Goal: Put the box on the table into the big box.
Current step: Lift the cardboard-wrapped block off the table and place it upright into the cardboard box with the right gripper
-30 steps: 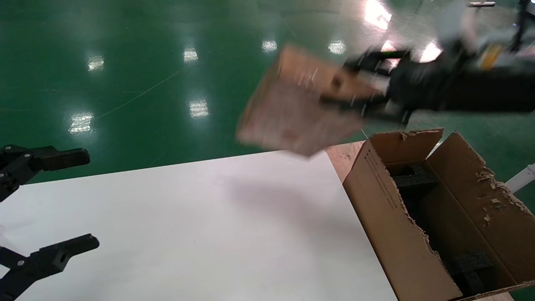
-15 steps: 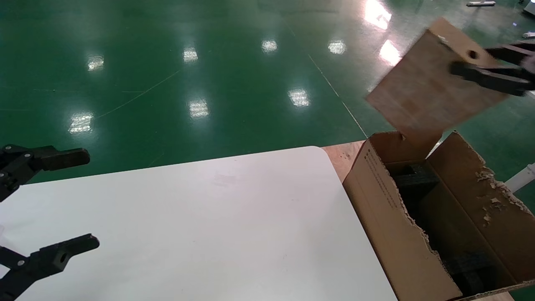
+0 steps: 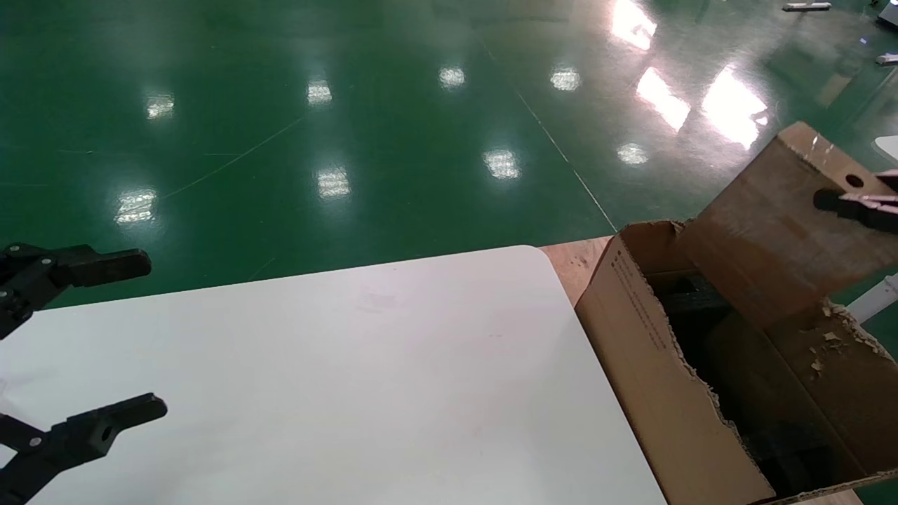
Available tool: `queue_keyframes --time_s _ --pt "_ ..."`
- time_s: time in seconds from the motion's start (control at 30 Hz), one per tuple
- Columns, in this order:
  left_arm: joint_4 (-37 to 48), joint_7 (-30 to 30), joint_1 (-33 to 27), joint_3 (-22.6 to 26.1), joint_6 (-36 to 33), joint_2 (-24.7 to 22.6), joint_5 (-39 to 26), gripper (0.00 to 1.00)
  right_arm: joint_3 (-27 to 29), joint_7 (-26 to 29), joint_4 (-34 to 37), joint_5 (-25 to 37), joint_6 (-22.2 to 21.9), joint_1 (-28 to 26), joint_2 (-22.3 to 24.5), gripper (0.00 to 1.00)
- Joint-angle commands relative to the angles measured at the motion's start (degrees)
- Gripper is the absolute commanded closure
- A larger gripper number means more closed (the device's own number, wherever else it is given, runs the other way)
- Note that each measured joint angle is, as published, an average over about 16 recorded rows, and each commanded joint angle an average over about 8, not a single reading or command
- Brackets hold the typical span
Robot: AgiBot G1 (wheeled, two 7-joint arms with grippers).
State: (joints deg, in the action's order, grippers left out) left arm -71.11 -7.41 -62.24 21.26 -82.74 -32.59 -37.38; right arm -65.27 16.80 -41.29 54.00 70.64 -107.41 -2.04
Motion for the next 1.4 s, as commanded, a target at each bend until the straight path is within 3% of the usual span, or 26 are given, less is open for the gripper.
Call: queue_keyframes --time_s 0.03,0.37,0.73,0.97,1.4 --pt "0.0 0.0 0.0 0.0 0.0 0.0 0.0 0.0 -1.16 1.62 -1.94 -0.96 -2.0 1.71 1.27 1.0" --pt "0.0 0.0 0.0 0.0 0.0 0.0 0.0 0.0 -10.8 7.85 -15.2 -10.57 -20.39 9.02 7.27 1.0" --pt "0.0 0.0 0.0 0.0 0.0 0.0 0.0 0.0 -22.41 9.58 -29.45 -16.67 -39.24 12.71 14.18 1.0" --pt "0.0 0.0 0.0 0.0 0.0 0.0 0.0 0.0 -25.8 8.37 -32.01 -18.12 -44.04 12.53 15.54 1.0" --pt "0.0 0.0 0.0 0.01 0.0 0.0 0.0 0.0 -30.0 6.16 -31.94 -20.16 -45.56 11.88 16.94 1.0"
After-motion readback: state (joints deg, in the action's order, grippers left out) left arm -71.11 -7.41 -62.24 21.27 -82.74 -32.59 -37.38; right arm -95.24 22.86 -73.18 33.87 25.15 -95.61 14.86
